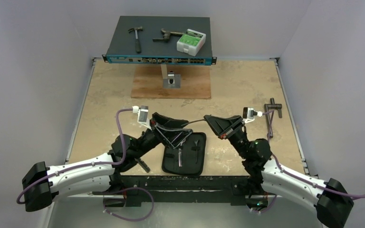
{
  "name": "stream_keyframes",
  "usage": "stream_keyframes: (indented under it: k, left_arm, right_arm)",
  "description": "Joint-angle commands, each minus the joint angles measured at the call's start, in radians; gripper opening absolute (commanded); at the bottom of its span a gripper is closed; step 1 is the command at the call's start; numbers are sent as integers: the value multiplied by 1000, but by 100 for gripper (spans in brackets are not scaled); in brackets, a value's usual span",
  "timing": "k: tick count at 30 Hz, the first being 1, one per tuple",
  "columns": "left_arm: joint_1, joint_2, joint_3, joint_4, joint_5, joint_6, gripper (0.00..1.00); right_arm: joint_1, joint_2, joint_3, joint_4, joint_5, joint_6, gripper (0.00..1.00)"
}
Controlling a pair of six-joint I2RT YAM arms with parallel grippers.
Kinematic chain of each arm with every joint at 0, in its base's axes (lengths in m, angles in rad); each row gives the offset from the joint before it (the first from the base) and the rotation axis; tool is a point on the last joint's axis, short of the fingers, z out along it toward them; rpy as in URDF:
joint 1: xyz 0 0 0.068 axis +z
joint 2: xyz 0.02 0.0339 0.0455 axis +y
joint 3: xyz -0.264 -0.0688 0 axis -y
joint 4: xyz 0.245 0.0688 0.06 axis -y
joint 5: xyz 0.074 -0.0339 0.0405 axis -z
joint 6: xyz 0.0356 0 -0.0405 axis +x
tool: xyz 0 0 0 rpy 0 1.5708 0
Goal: Sort the hair-cutting tools
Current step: Pick up the haircut tool at the center of the board.
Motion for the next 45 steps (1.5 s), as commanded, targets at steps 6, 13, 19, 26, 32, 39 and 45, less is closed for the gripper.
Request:
stream_keyframes:
  k: [6, 13, 19, 26, 32, 39, 45]
  left_arm:
    - [2, 27, 100, 69, 54, 60, 62]
    - [2, 77, 130, 71, 63, 49, 38]
    - [2, 79, 128, 66, 28, 47, 24]
    - [2, 70, 116, 68, -11, 40, 10]
    - [2, 76, 120, 67, -18, 25, 33]
    - [2, 81, 122, 62, -20, 24, 32]
    - [2, 82, 119, 62, -17, 21, 10]
  right_arm:
    - [2, 47, 25, 169, -62, 94, 0]
    - [2, 71, 39, 170, -68, 101, 0]
    - [2, 73, 47, 163, -73, 98, 0]
    - [2, 67, 51, 124, -87, 81, 0]
    - [1, 54, 52, 103, -89, 68, 0]
    - [2, 57, 55, 98, -89, 64, 0]
    - [2, 64, 57, 108, -93, 64, 0]
